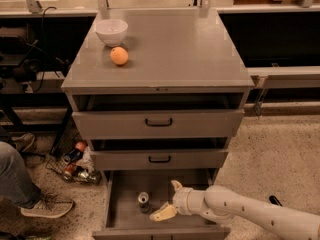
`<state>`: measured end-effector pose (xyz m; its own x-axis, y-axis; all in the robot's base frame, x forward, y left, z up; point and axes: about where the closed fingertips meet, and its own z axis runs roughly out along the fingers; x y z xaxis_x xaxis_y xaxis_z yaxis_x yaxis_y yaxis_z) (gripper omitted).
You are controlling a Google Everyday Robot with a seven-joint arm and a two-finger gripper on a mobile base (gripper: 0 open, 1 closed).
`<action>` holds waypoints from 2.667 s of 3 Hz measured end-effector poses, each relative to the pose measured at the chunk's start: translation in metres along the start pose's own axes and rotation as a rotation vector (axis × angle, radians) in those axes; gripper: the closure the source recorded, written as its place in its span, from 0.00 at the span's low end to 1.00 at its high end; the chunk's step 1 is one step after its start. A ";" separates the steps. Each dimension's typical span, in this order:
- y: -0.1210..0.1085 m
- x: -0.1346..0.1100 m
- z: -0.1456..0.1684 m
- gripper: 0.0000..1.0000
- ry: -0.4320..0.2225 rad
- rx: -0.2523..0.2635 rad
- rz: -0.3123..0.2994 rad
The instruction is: Pick redbull can from bottom drawer and place on counter
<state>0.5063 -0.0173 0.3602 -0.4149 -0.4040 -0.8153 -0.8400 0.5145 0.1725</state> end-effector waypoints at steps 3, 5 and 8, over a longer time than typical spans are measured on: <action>-0.010 0.048 0.046 0.00 -0.026 0.016 -0.061; -0.032 0.071 0.090 0.00 -0.053 0.038 -0.077; -0.042 0.073 0.144 0.00 -0.091 0.020 -0.081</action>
Offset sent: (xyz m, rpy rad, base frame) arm 0.0024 0.0035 -0.0608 -0.0341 -0.0942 -0.0089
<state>0.5614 0.0403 0.2141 -0.3115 -0.3748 -0.8732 -0.8620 0.4981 0.0937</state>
